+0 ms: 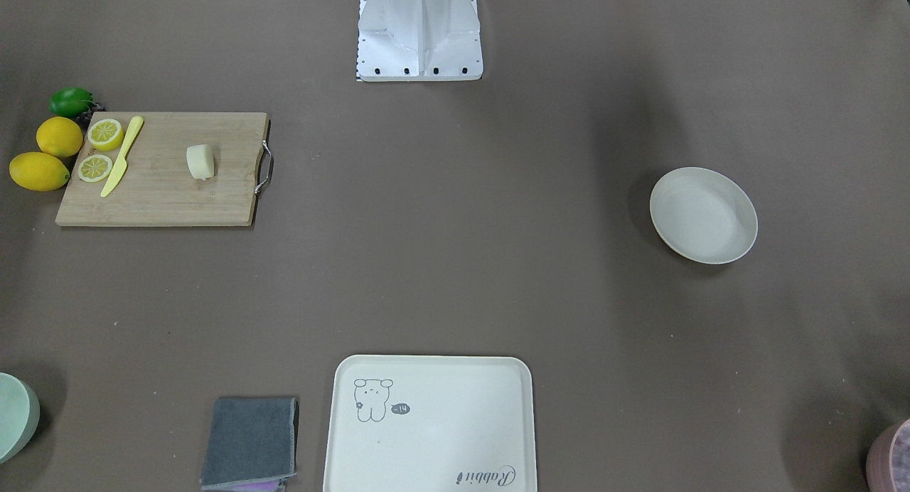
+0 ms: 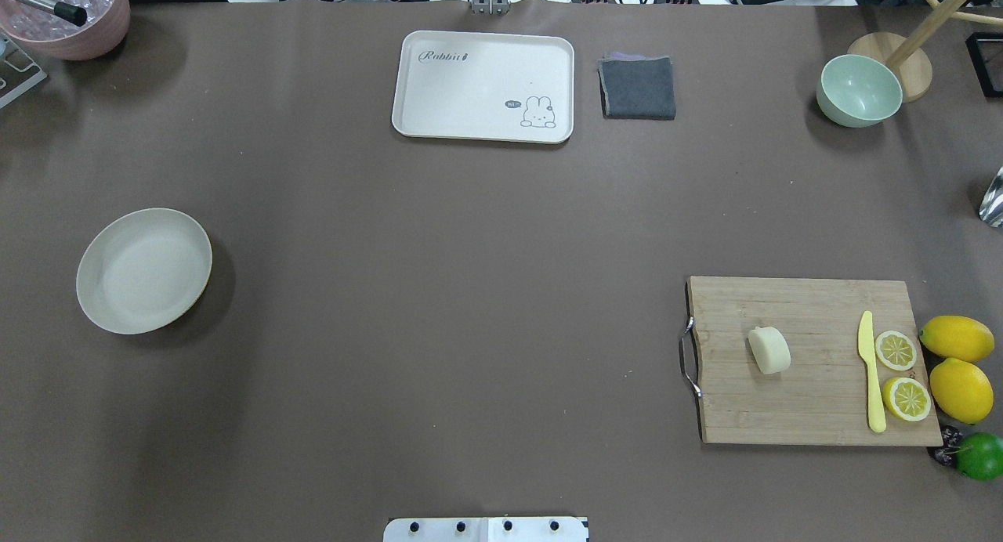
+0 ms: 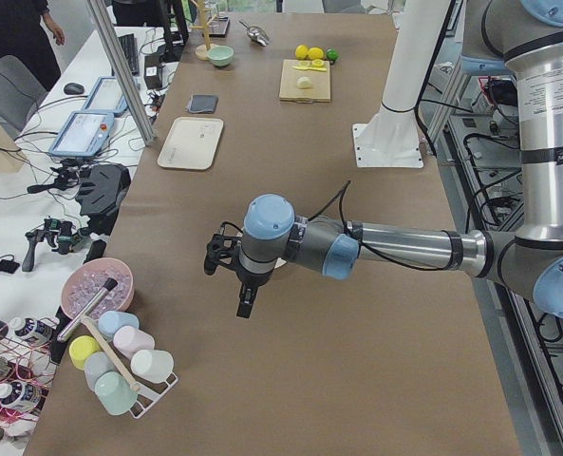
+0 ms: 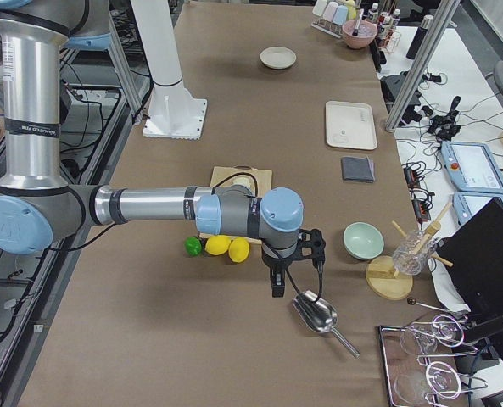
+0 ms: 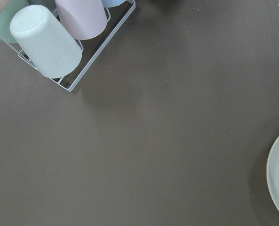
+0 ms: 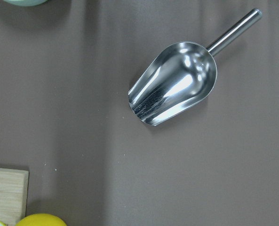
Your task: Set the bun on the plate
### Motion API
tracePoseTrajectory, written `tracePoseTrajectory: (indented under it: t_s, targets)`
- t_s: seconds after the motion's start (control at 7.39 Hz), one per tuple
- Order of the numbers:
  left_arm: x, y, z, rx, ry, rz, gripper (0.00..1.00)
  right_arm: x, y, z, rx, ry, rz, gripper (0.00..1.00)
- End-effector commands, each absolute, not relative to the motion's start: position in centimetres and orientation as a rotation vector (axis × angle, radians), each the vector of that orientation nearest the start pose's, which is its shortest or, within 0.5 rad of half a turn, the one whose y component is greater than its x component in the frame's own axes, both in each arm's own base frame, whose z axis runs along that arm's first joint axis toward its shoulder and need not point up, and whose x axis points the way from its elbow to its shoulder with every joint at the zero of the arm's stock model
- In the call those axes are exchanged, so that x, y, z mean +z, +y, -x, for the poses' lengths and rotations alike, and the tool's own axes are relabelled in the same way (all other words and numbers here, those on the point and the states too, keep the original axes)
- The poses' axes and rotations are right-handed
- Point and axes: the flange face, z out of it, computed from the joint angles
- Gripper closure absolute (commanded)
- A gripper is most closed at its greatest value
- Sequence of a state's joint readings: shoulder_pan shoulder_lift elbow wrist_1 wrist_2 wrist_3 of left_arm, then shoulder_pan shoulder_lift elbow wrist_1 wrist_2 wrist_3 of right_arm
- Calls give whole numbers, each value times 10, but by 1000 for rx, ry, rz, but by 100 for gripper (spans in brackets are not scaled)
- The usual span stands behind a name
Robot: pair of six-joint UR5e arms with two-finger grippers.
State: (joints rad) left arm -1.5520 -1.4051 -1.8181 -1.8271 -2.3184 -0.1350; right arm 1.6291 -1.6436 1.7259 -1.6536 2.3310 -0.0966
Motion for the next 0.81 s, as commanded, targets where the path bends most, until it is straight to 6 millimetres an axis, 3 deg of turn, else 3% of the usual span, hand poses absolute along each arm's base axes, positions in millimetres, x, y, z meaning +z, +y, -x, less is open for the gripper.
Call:
tracePoseTrajectory:
  t_s: [0.0, 0.27, 0.68]
  targets:
    - [579, -443, 56, 25, 770, -282, 2, 626, -455, -91, -36, -759, -59, 0]
    - [585, -439, 56, 32, 771, -298, 2, 621, -456, -91, -40, -756, -70, 0]
    - [575, -444, 55, 59, 782, -344, 2, 616, -456, -92, -42, -757, -79, 0]
